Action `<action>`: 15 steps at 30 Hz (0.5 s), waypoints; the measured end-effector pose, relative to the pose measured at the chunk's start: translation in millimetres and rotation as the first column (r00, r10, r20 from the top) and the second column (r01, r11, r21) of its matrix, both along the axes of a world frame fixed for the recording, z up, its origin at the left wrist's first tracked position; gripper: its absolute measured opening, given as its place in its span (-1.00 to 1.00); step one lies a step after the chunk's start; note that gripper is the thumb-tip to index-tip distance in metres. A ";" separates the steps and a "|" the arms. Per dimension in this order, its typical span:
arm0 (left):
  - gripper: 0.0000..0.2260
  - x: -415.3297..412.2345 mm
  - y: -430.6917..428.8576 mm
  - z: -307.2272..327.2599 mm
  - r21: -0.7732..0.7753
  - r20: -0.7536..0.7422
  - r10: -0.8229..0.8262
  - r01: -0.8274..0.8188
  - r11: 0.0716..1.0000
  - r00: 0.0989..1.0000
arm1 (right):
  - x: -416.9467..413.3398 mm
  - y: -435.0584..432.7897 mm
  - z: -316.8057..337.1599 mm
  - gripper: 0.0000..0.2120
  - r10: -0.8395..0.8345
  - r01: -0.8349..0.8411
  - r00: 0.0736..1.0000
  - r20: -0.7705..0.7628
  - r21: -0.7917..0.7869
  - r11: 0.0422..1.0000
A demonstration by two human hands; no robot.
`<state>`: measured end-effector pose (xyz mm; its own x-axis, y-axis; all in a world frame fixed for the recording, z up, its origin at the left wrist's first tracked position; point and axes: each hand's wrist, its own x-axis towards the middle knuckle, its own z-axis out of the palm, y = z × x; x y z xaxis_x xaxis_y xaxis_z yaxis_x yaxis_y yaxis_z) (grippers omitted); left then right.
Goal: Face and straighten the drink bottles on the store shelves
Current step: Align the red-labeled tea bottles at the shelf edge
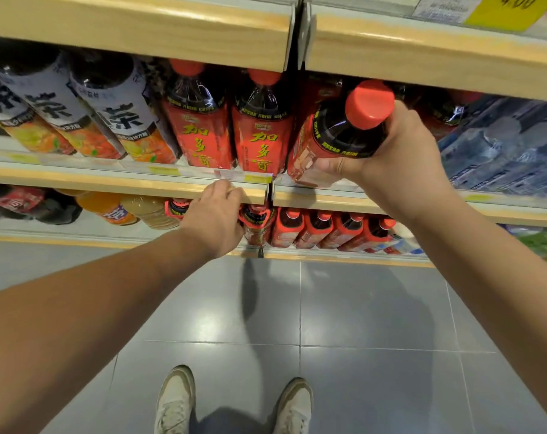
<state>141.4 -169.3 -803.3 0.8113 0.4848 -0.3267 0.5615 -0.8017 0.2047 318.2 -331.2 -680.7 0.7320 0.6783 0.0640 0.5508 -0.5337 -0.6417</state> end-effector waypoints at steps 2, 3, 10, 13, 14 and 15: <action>-0.47 1.9 -0.3 1.3 0.000 -0.002 0.004 -0.004 1.000 1.000 | 0.1 5.0 -0.6 -0.26 -0.018 0.018 1.000 0.004 -0.008 1.000; -0.47 2.3 -0.6 1.9 0.002 -0.005 0.006 -0.006 1.000 1.000 | -0.2 7.3 -0.6 -0.27 -0.026 0.026 1.000 0.005 -0.010 1.000; -0.47 8.7 -4.1 2.3 -0.005 -0.023 0.016 -0.016 1.000 1.000 | 2.8 16.9 5.5 -0.41 -0.030 0.030 0.999 -0.035 0.011 0.999; -0.50 7.4 -4.6 2.4 0.001 -0.029 0.009 -0.009 1.000 1.000 | 5.0 19.8 5.0 -0.46 -0.035 0.034 0.999 -0.007 -0.019 0.999; -0.52 6.3 -4.9 2.3 0.011 -0.032 0.004 -0.003 1.000 0.999 | 6.1 21.0 3.9 -0.49 -0.043 0.043 0.999 -0.021 -0.021 0.999; -0.53 5.6 -5.1 2.2 0.023 -0.036 -0.004 0.005 1.000 0.999 | 7.0 22.4 2.4 -0.50 -0.053 0.051 0.998 -0.042 -0.030 0.998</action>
<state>147.0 -174.4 -801.1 0.8014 0.4889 -0.3446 0.5646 -0.8085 0.1660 325.2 -308.8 -678.3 0.7679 0.6404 0.0126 0.4940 -0.5796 -0.6481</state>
